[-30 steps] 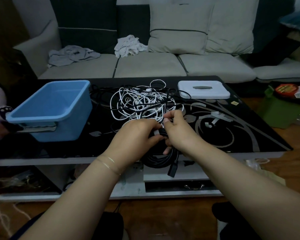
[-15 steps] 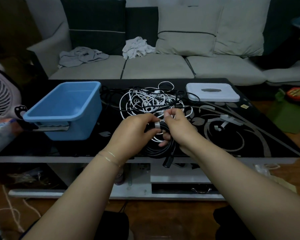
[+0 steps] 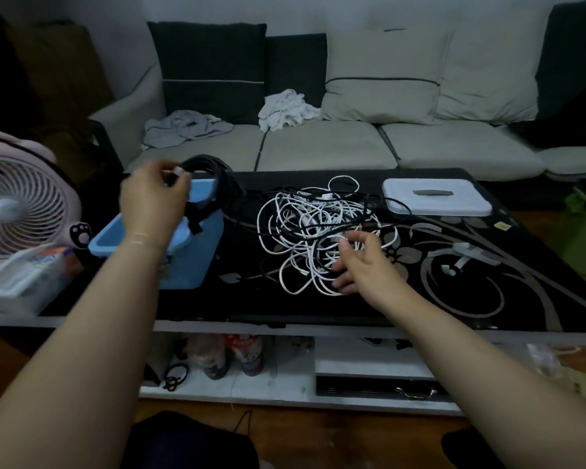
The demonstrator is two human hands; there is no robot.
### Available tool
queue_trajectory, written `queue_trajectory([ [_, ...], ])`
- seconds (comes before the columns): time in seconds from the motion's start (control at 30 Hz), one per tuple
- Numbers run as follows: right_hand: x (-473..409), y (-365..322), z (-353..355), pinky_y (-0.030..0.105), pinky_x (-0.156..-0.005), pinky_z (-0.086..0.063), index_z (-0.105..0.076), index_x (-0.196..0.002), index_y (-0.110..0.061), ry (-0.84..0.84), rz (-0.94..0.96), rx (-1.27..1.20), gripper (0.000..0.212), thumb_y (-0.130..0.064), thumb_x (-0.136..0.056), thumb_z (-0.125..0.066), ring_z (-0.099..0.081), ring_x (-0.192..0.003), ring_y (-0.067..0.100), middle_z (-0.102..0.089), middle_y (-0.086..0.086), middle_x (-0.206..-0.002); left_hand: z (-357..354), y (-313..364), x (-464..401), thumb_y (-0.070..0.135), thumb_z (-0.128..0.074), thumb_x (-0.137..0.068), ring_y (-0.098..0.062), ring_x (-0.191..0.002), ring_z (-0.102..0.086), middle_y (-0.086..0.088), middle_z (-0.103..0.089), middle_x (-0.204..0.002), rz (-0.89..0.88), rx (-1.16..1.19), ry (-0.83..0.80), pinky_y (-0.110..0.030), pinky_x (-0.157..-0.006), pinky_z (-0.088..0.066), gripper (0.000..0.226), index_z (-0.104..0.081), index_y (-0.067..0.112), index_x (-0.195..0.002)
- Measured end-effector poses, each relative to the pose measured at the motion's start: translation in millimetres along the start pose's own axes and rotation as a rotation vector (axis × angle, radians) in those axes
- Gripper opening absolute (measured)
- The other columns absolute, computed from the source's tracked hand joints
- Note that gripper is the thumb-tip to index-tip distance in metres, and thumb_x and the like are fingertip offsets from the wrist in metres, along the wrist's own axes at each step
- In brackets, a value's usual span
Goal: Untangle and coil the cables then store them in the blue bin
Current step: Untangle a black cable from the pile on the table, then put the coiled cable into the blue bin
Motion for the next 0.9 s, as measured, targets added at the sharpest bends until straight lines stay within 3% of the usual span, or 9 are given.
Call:
queue_trajectory([
  [0.17, -1.1, 8.0, -1.0, 0.03, -0.056, -0.051, -0.031, -0.123, -0.02, -0.018, -0.036, -0.007, 0.029, -0.033, -0.1, -0.042, -0.057, -0.057, 0.018, -0.059, 0.006, -0.085, 29.1, -57.6, -44.9, 0.022, -0.052, -0.092, -0.04, -0.106, -0.059, -0.024, -0.065, -0.114, 0.157, -0.202, 0.055, -0.043, -0.089, -0.047, 0.032, -0.065, 0.003, -0.114],
  [0.3, -2.4, 16.4, -0.7, 0.033, -0.058, -0.052, -0.031, -0.123, -0.018, -0.035, -0.075, -0.006, 0.031, -0.034, -0.099, -0.044, -0.057, -0.055, 0.019, -0.059, 0.008, -0.084, 12.8, -101.2, -50.0, 0.016, -0.054, -0.092, -0.044, -0.103, -0.057, -0.029, -0.062, -0.111, 0.276, -0.334, -0.112, -0.043, -0.085, -0.045, 0.027, -0.065, -0.004, -0.107],
  [0.5, -0.6, 24.1, -3.9, 0.036, -0.061, -0.055, -0.032, -0.121, -0.02, -0.077, -0.108, 0.066, 0.032, -0.036, -0.098, -0.045, -0.06, -0.057, 0.02, -0.061, 0.009, -0.089, -30.1, -125.1, -31.9, 0.012, -0.063, -0.089, -0.039, -0.098, -0.061, -0.028, -0.063, -0.114, 0.366, -0.38, -0.416, -0.042, -0.086, -0.047, 0.035, -0.059, -0.007, -0.118],
  [0.73, 2.8, 28.3, -9.8, 0.034, -0.061, -0.054, -0.036, -0.117, -0.018, -0.147, -0.124, 0.208, 0.025, -0.028, -0.098, -0.049, -0.061, -0.062, 0.019, -0.06, 0.014, -0.098, -50.3, -42.1, -8.3, 0.026, -0.052, -0.095, -0.037, -0.115, -0.055, -0.018, -0.061, -0.126, 0.102, -0.379, -0.341, -0.041, -0.093, -0.043, 0.033, -0.063, 0.009, -0.122],
  [0.83, 0.6, 29.7, -9.6, 0.034, -0.063, -0.054, -0.043, -0.11, -0.018, -0.145, -0.102, 0.229, 0.018, -0.026, -0.097, -0.052, -0.061, -0.062, 0.017, -0.06, 0.014, -0.097, -62.5, 17.3, 21.9, 0.023, -0.052, -0.095, -0.036, -0.112, -0.055, -0.016, -0.062, -0.122, -0.091, -0.226, -0.277, -0.04, -0.09, -0.043, 0.029, -0.066, 0.011, -0.118],
  [0.9, -3.5, 27.9, -4.4, 0.038, -0.068, -0.053, -0.049, -0.099, -0.021, -0.109, -0.072, 0.231, 0.005, -0.021, -0.096, -0.054, -0.06, -0.064, 0.018, -0.06, 0.009, -0.087, -78.9, 49.3, 46.6, 0.026, -0.055, -0.093, -0.031, -0.107, -0.059, -0.009, -0.066, -0.114, -0.161, -0.104, -0.33, -0.037, -0.089, -0.046, 0.025, -0.068, 0.015, -0.111],
])
Point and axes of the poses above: each hand's wrist, its own x-axis away from the middle knuckle, its own z-axis out of the back of the hand, y = z × x, the point moved 10 cm from there along -x, towards the middle knuckle
